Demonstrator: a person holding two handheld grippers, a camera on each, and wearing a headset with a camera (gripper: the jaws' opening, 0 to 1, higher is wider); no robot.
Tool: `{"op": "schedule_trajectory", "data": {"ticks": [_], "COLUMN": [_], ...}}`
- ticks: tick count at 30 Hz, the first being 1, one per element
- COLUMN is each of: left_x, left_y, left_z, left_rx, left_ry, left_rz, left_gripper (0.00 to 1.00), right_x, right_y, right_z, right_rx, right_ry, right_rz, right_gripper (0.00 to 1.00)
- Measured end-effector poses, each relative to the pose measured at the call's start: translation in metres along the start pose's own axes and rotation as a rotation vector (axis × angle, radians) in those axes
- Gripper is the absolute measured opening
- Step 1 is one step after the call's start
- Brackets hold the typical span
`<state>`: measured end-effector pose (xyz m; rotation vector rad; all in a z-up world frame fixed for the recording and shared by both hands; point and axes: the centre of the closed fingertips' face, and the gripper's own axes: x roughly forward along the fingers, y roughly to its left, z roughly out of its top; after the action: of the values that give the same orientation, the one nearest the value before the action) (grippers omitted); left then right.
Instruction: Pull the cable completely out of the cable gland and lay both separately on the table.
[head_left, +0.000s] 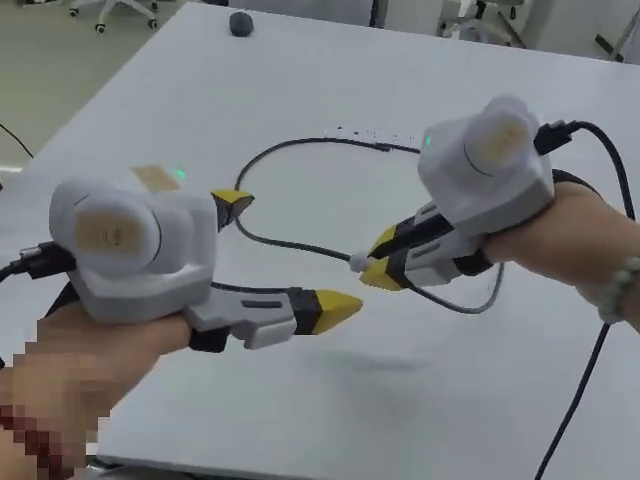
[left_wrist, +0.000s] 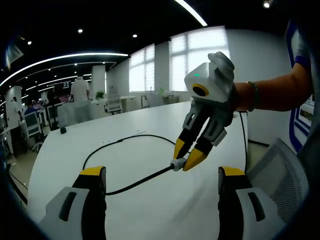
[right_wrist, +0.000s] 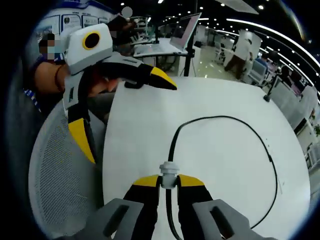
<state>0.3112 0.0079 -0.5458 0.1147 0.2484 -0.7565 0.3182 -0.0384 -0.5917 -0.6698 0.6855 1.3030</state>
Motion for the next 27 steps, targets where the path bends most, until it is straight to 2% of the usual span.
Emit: {"op": "schedule_trajectory", "data": {"ticks": [2,4,6,7,9,10,12,13,15,17,18,20,25,26,27], "left_x": [0.0,0.002,0.004,0.005,0.007,0.008,0.011,0.011,0.015,0.016,0.016,0.015,0.015,0.013,0.012], "left_y": [-0.009,-0.025,-0.031,-0.042,-0.049,-0.054,-0.056,-0.061,-0.06,-0.065,-0.07,-0.078,-0.082,-0.084,-0.084], "left_z": [0.007,0.012,0.018,0.02,0.02,0.019,0.022,0.024,0.024,0.028,0.033,0.038,0.046,0.048,0.05], "left_rx": [0.046,0.085,0.123,0.149,0.18,0.186,0.173,0.157,0.161,0.169,0.149,0.168,0.151,0.142,0.143], "left_ry": [-0.015,-0.02,-0.04,-0.044,-0.036,-0.033,-0.051,-0.063,-0.061,-0.083,-0.11,-0.137,-0.184,-0.196,-0.203], "left_rz": [-0.056,-0.164,-0.206,-0.283,-0.351,-0.391,-0.429,-0.475,-0.485,-0.525,-0.564,-0.613,-0.675,-0.704,-0.712], "left_gripper": [0.89,0.84,0.81,0.8,0.78,0.76,0.7,0.67,0.63,0.61,0.62,0.61,0.49,0.45,0.4], "right_x": [-0.009,-0.017,-0.023,-0.026,-0.033,-0.036,-0.042,-0.046,-0.05,-0.055,-0.058,-0.061,-0.069,-0.071,-0.072], "right_y": [0.006,0.011,0.016,0.019,0.023,0.025,0.028,0.029,0.031,0.032,0.032,0.034,0.039,0.042,0.043], "right_z": [0.0,-0.002,-0.003,-0.003,-0.002,-0.002,0.0,-0.001,-0.001,-0.001,0.0,0.002,0.009,0.011,0.012], "right_rx": [-0.009,-0.009,-0.002,0.0,0.009,0.01,0.016,0.019,0.018,0.029,0.037,0.056,0.098,0.11,0.12], "right_ry": [-0.002,0.0,0.0,-0.001,-0.003,-0.005,-0.013,-0.011,-0.011,-0.016,-0.024,-0.04,-0.081,-0.093,-0.097], "right_rz": [-0.006,-0.007,0.0,0.004,0.013,0.015,0.023,0.026,0.025,0.03,0.03,0.042,0.073,0.092,0.101], "right_gripper": [0.08,0.08,0.08,0.08,0.08,0.08,0.08,0.08,0.08,0.08,0.08,0.08,0.08,0.08,0.08]}}
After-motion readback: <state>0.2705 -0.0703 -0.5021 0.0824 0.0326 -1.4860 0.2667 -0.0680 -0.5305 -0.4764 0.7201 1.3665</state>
